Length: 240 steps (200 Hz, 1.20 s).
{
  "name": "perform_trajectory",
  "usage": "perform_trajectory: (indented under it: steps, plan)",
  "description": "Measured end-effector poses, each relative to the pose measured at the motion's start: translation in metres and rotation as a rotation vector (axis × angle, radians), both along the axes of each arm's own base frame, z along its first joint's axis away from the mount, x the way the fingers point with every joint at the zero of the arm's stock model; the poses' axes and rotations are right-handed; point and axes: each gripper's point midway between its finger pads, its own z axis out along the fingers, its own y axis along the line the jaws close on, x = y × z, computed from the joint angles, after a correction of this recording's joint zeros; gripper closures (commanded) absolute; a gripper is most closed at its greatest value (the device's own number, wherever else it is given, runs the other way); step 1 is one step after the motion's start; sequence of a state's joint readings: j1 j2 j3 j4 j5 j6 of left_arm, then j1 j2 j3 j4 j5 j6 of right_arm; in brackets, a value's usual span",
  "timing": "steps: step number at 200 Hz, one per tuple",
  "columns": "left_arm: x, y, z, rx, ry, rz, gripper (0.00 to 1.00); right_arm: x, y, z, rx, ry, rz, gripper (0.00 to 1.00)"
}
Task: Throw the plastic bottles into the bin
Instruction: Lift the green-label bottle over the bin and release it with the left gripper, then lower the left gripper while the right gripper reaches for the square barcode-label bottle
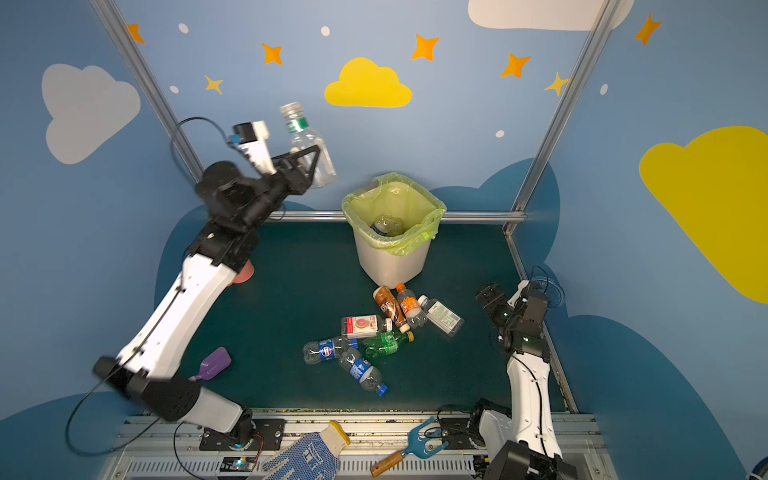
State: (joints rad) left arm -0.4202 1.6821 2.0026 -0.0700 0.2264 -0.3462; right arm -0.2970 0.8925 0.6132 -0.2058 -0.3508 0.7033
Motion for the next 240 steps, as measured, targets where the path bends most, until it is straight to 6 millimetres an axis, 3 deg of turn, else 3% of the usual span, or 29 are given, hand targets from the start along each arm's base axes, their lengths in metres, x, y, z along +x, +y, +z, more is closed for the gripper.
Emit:
perform_trajectory:
  steps: [10,25,34,51,63,76,107,127,142,161,188,209,240]
  plan:
    - [0.021,-0.036,-0.018,0.047,0.067,-0.061,0.34,-0.001,0.000,0.001,0.000,-0.001,0.000,0.02]
    - [0.044,-0.079,-0.065,0.133,0.193,-0.136,0.21,-0.005,-0.001,0.000,0.000,0.006,-0.004,0.02]
    - [0.048,-0.091,-0.092,0.185,0.261,-0.157,0.01,-0.007,-0.003,-0.001,0.001,0.012,-0.009,0.02]
    - [0.041,-0.096,-0.123,0.265,0.348,-0.169,0.00,-0.010,-0.005,0.001,0.002,0.012,-0.021,0.02]
    - [0.028,-0.092,-0.119,0.301,0.329,-0.161,0.00,-0.012,-0.007,0.003,0.003,0.005,-0.028,0.02]
    - [0.001,-0.080,-0.102,0.317,0.272,-0.142,0.00,-0.012,-0.007,0.004,0.007,0.001,-0.033,0.02]
    - [-0.083,-0.034,-0.024,0.222,-0.004,-0.074,0.00,-0.015,-0.005,-0.007,0.034,0.026,-0.034,0.02]
    - [-0.105,-0.004,0.007,0.165,-0.118,0.009,0.00,-0.015,-0.003,-0.010,0.053,0.035,-0.030,0.02]
    - [-0.107,0.010,0.004,0.153,-0.137,0.064,0.00,-0.014,0.000,-0.009,0.073,0.029,-0.022,0.02]
    - [-0.097,0.014,-0.037,0.186,-0.079,0.106,0.00,-0.011,0.004,-0.010,0.117,0.025,-0.012,0.02]
    - [-0.076,0.013,-0.140,0.309,0.109,0.145,0.00,-0.014,0.012,-0.031,0.207,0.096,-0.023,0.02]
    - [-0.073,0.029,-0.212,0.380,0.253,0.197,0.00,-0.019,0.022,-0.050,0.282,0.163,-0.038,0.02]
    - [-0.083,0.061,-0.274,0.408,0.390,0.280,0.00,-0.024,0.049,-0.061,0.348,0.235,-0.009,0.02]
